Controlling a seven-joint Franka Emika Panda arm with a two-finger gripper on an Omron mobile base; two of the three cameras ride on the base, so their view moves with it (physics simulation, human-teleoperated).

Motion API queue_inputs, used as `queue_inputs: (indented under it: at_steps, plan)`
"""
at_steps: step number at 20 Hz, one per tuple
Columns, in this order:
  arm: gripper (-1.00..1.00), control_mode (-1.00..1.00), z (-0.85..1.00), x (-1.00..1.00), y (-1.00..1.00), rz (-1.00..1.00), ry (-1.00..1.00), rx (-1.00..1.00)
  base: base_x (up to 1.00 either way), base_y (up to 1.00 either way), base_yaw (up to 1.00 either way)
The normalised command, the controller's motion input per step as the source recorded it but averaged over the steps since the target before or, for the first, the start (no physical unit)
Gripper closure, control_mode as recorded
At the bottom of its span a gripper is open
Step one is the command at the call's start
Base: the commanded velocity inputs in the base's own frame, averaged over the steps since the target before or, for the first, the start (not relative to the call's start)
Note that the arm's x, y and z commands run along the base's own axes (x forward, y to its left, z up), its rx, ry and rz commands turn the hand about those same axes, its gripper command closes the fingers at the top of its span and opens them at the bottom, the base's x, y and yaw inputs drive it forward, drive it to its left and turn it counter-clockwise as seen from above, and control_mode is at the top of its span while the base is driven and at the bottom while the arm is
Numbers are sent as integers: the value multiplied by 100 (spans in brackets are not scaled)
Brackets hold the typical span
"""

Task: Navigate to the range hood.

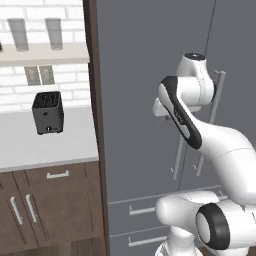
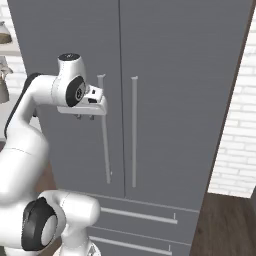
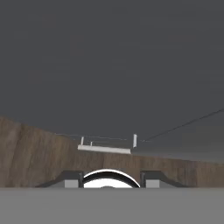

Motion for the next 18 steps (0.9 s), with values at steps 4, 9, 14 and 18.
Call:
queue_inputs:
  at_steps: [4, 9, 14, 18]
  plan:
    - [-100, -100, 0, -40, 0, 0, 0, 0, 0, 0, 0]
    - [-100, -100, 0, -92, 3, 5, 0, 0, 0, 0, 0]
    - [-100, 100, -1, -63, 10, 1, 0, 1, -14, 19, 0]
    - [-100, 100, 0, 0, 0, 0, 0, 0, -15, 100, -10]
